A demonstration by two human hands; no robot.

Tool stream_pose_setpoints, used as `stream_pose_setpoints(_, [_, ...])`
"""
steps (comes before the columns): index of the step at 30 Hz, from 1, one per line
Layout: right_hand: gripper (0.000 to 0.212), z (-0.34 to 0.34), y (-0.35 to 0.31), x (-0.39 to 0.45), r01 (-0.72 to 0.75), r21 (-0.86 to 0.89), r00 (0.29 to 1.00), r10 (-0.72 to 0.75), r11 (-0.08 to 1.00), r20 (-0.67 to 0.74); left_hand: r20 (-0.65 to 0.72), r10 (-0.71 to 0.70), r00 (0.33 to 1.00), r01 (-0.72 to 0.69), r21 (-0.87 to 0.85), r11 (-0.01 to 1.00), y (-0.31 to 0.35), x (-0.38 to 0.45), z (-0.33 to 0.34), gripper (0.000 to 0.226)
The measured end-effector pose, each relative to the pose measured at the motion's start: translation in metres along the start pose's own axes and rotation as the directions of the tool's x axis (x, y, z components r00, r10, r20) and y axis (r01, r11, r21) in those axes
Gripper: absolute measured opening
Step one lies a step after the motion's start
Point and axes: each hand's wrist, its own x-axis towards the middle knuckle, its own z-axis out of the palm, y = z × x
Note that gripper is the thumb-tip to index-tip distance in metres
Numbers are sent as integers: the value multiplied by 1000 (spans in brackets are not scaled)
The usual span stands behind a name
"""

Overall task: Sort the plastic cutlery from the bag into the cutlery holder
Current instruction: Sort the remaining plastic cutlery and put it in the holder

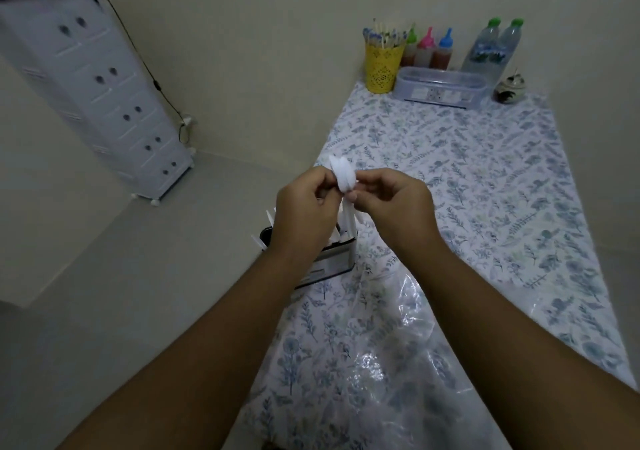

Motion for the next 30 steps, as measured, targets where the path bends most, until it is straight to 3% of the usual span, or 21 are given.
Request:
stream_pose_setpoints(14, [23,7,40,16,-21,-123,997,29,992,66,126,96,987,-117,172,978,-32,9,12,14])
stream_pose_setpoints(20, [19,4,57,16,-7,-299,995,37,954,94,228,118,967,-178,262,949,-43,2,10,5])
stream_pose_setpoints(23, [18,2,63,15,39,-425,992,17,905,128,282,212,936,-306,354,883,-37,5,6,21])
stream_pose_setpoints(25, [15,1,65,13,145,-521,977,-39,841,210,336,241,910,-369,393,842,-38,11,3,33])
stream_pose_setpoints(27, [17,2,66,9,214,-571,970,-103,793,221,332,188,924,-333,463,821,-44,11,4,39])
stream_pose_setpoints(30, [32,0,66,3,152,-558,986,-88,816,139,234,50,971,-174,548,818,-50,4,4,30])
